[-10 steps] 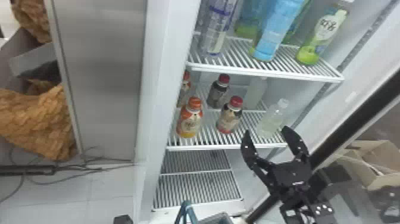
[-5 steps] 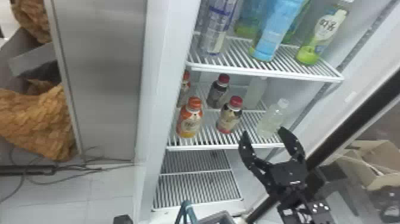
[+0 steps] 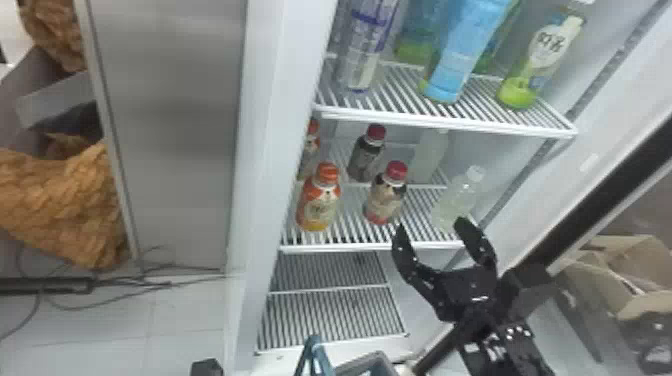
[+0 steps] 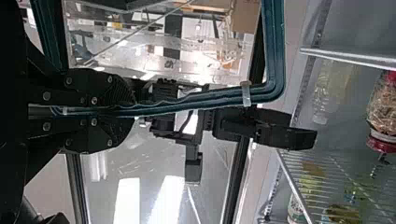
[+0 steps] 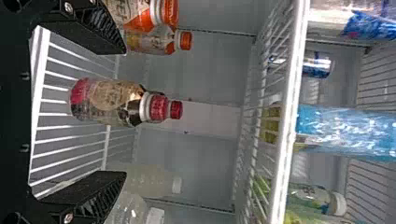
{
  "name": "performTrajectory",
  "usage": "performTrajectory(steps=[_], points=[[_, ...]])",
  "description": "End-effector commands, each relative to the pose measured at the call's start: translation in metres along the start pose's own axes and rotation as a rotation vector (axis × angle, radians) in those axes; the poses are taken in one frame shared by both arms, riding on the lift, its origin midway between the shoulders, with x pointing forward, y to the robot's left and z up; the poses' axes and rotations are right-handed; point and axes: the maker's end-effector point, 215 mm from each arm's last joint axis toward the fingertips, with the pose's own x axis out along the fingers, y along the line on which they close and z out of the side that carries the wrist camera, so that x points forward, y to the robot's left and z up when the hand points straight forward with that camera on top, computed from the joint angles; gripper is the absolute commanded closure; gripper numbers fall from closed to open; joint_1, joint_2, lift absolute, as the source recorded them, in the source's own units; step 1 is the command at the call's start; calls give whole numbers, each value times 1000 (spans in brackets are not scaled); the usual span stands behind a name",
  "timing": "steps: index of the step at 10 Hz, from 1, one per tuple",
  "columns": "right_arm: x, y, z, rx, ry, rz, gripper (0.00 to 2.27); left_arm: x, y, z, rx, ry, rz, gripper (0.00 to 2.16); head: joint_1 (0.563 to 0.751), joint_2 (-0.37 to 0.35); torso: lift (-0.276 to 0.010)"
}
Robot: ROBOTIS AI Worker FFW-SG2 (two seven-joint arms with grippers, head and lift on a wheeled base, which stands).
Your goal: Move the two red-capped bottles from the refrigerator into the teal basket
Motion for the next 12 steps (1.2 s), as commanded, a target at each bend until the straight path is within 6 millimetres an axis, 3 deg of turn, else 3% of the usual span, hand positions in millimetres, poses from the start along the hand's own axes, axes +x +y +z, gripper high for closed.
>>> performTrajectory(steps=[1, 5, 12], points=[[10, -2, -9, 3, 11, 4, 84, 0, 0, 0, 2, 3, 3, 1085, 695, -350, -228], [45, 4, -32, 28, 41, 35, 82, 2, -1, -1, 3, 7, 2, 1085, 695, -350, -228], [89, 13, -54, 60, 62, 65, 93, 2, 0, 0, 4, 9, 5, 1085, 695, -350, -228]])
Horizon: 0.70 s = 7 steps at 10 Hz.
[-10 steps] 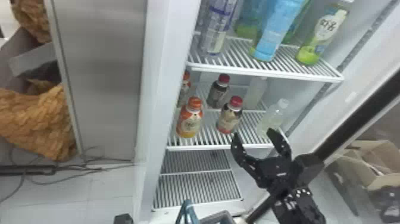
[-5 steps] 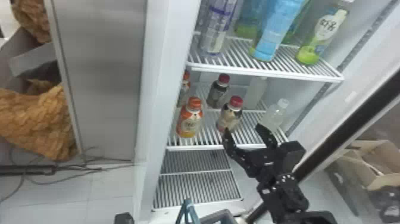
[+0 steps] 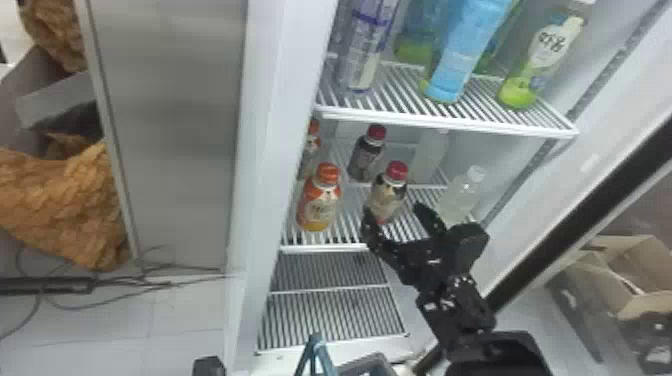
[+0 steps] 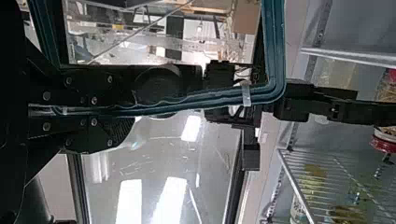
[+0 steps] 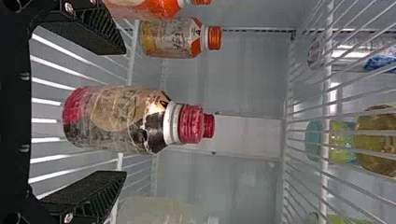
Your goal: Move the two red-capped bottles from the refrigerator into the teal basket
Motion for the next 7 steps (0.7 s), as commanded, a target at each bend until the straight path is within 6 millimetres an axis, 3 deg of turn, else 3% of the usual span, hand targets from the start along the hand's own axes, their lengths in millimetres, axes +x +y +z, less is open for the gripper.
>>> performTrajectory(steps=[1, 7], points=[[9, 0, -1, -3, 2, 2, 101, 0, 0, -1, -1, 1, 0, 1085, 695, -350, -228], [41, -13, 1, -31, -16, -25, 186, 1, -1, 0, 2, 4, 0, 1085, 695, -350, -228]])
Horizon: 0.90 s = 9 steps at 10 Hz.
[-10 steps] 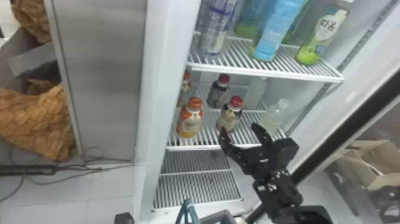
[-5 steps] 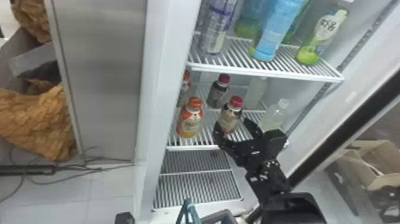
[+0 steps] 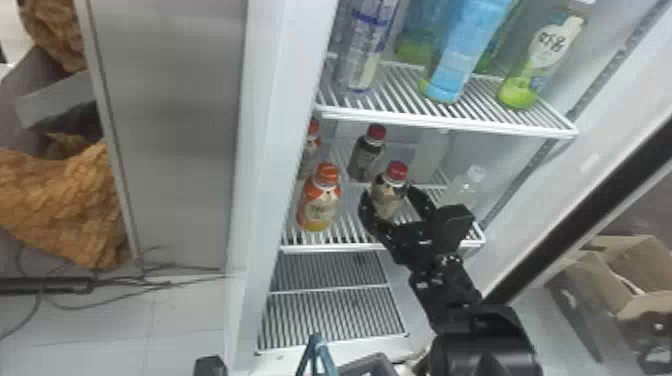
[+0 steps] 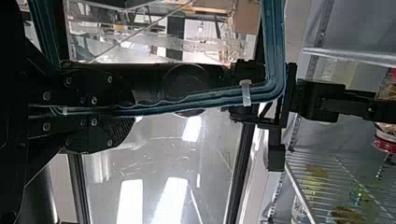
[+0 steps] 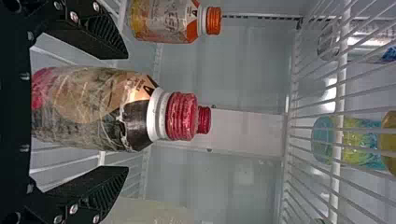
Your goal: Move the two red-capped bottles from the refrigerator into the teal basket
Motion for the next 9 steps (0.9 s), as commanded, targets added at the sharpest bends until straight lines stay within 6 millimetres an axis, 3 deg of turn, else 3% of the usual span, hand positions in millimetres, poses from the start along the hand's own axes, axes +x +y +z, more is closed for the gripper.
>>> performTrajectory(steps=[1, 2, 3, 9], points=[[7, -1, 1, -3, -1, 1, 312, 0, 0, 0, -1, 1, -1, 1085, 695, -350, -228], [7, -1, 3, 2, -7, 2, 639, 0, 0, 0, -1, 1, 0, 1085, 695, -350, -228], [5, -1, 6, 4, -20, 1, 763, 0, -1, 0, -2, 0, -3, 1085, 695, -350, -228], [-19, 9, 35, 55, -82, 17, 757, 0, -1, 1, -1, -2, -3, 1085, 695, -350, -228]])
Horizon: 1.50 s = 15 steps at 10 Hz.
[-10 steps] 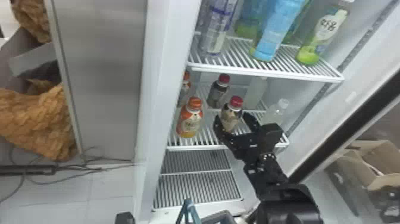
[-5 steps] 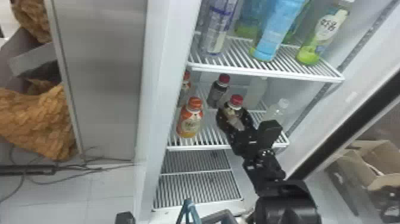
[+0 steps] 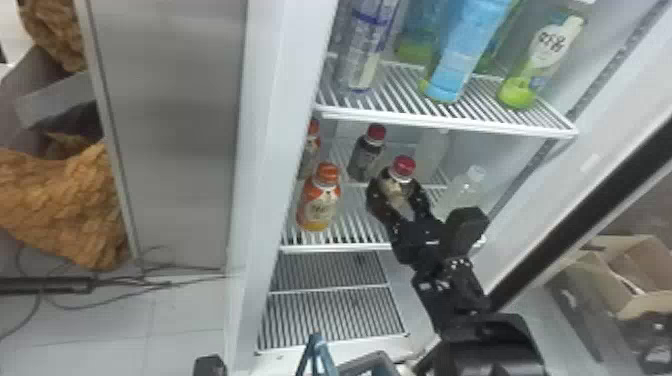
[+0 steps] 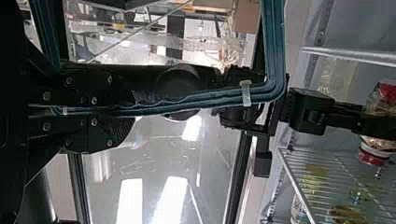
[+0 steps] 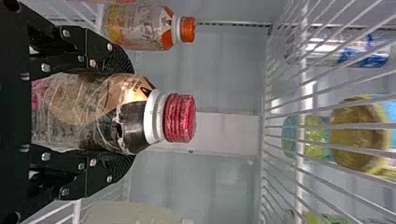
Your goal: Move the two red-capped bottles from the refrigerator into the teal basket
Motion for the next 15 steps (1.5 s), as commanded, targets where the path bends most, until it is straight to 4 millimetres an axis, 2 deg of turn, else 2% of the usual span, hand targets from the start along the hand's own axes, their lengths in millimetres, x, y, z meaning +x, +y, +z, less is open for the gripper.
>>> performTrajectory(steps=[1, 4, 6, 9, 11, 15], points=[[-8, 6, 14, 28, -18, 14, 757, 0, 0, 0, 0, -1, 0, 1085, 695, -350, -228], [-33, 24, 32, 74, 9, 60, 754, 0, -1, 1, 4, 1, 0, 1085, 695, -350, -228], [-52, 28, 26, 85, 66, 80, 754, -1, -1, 3, 5, -3, 1, 1085, 695, -350, -228], [-73, 19, 9, 115, 124, 95, 754, -3, 0, 6, 14, -11, 6, 1085, 695, -350, -228], [-90, 27, 13, 120, 158, 122, 754, -4, -1, 9, 18, -20, 5, 1085, 695, -350, -228], [-122, 33, 6, 145, 296, 179, 756, -7, 0, 14, 29, -31, 12, 1085, 695, -350, -228]])
